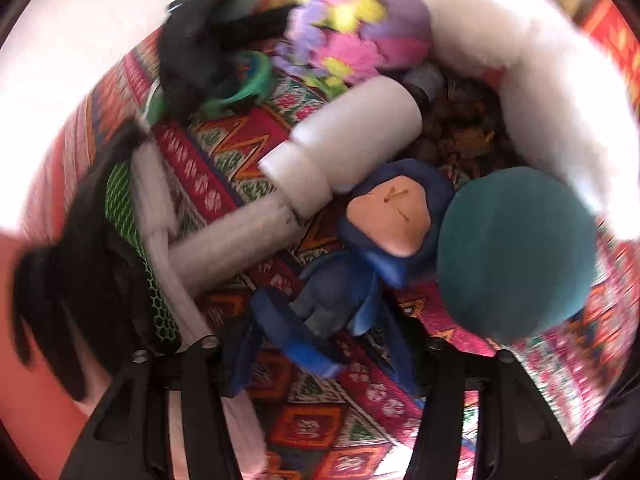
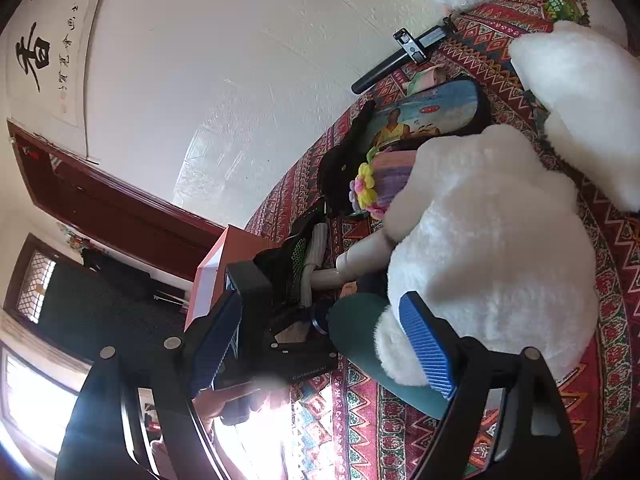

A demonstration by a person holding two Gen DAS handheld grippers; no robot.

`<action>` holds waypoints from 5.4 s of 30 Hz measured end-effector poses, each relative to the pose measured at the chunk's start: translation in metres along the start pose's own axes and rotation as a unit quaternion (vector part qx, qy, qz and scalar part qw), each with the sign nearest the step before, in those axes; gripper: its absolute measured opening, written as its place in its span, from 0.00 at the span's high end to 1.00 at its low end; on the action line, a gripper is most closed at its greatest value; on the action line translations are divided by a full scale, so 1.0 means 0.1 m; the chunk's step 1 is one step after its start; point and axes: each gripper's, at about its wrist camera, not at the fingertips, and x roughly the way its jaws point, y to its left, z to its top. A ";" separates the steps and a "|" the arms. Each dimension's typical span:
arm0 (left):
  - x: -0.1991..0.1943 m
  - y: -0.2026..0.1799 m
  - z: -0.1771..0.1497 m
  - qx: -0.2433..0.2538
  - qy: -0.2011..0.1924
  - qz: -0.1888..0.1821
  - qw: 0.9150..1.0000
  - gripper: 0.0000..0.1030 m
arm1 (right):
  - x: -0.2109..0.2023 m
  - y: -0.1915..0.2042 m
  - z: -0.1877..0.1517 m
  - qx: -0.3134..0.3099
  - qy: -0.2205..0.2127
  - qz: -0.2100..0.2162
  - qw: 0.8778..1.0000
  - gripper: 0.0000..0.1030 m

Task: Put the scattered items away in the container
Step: 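Grasp the blue figurine by its body with the left tool, then carry the blue figurine into the box with the left tool while the right tool grasps the white bottle, then lower the white bottle into the box and open the right tool, then grasp the clear plastic tube with the right tool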

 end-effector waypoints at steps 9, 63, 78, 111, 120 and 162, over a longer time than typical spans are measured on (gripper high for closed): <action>0.05 -0.44 0.22 0.141 0.056 0.085 0.985 0.38 | 0.05 0.09 -0.03 -0.007 0.008 0.011 1.000 0.20; -1.81 1.73 -2.82 -0.476 -0.402 -0.099 0.776 0.74 | 1.19 0.56 0.04 -0.148 0.034 -0.188 0.970 0.13; -1.71 2.01 -3.28 -0.508 -0.397 -0.073 0.761 0.74 | 2.10 0.31 0.15 -0.212 0.132 -0.364 0.897 0.11; -1.91 2.19 -4.23 -0.622 -0.431 0.070 0.650 0.20 | 1.21 3.01 -0.78 -0.379 0.036 0.006 0.925 0.23; -1.84 2.23 -4.42 -0.654 -0.423 0.081 0.622 0.20 | 1.30 3.54 -1.07 -0.429 0.051 0.073 0.899 0.18; -1.90 1.75 -3.30 -0.519 -0.405 0.142 0.739 0.20 | 1.05 0.18 0.06 0.017 -0.018 -0.059 0.998 0.75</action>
